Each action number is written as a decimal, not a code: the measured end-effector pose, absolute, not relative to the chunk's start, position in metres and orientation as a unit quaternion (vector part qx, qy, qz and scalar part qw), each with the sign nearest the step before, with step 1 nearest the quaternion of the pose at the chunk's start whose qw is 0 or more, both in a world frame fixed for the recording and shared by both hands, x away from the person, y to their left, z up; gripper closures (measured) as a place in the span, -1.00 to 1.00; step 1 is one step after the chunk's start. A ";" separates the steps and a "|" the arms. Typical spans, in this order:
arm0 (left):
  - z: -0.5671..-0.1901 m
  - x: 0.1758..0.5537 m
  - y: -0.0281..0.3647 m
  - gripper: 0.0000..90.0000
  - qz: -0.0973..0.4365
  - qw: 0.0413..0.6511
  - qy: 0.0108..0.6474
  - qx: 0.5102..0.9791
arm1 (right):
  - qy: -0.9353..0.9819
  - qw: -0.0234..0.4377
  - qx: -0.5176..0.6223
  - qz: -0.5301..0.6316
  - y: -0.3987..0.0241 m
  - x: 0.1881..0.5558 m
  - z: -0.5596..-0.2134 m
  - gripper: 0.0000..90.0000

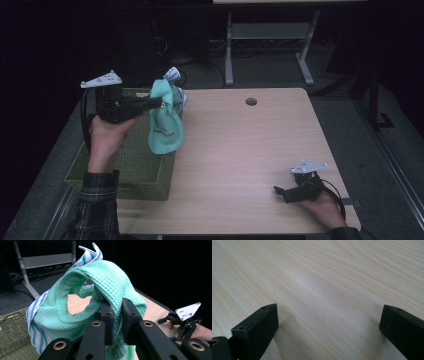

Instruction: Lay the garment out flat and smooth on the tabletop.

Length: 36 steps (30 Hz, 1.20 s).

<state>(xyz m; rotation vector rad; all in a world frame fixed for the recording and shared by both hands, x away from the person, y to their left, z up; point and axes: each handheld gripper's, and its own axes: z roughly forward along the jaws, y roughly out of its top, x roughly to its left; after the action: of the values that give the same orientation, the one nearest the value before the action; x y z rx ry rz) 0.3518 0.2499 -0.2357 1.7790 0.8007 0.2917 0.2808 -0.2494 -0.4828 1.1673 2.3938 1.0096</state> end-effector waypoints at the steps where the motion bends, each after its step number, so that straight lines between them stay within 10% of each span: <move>1: -0.236 0.352 0.247 0.80 0.122 0.553 0.337 0.752 | 0.831 0.146 0.406 0.351 -0.249 0.281 -0.483 -0.96; 36: -0.285 0.367 0.124 0.80 0.051 0.550 0.275 0.787 | 0.831 0.145 0.406 0.351 -0.249 0.281 -0.483 -0.96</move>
<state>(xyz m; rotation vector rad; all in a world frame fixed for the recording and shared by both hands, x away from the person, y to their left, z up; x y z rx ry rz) 0.3674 0.1236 -0.2852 1.8619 0.6503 0.1202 0.2805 -0.2491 -0.4827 1.1705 2.3936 1.0124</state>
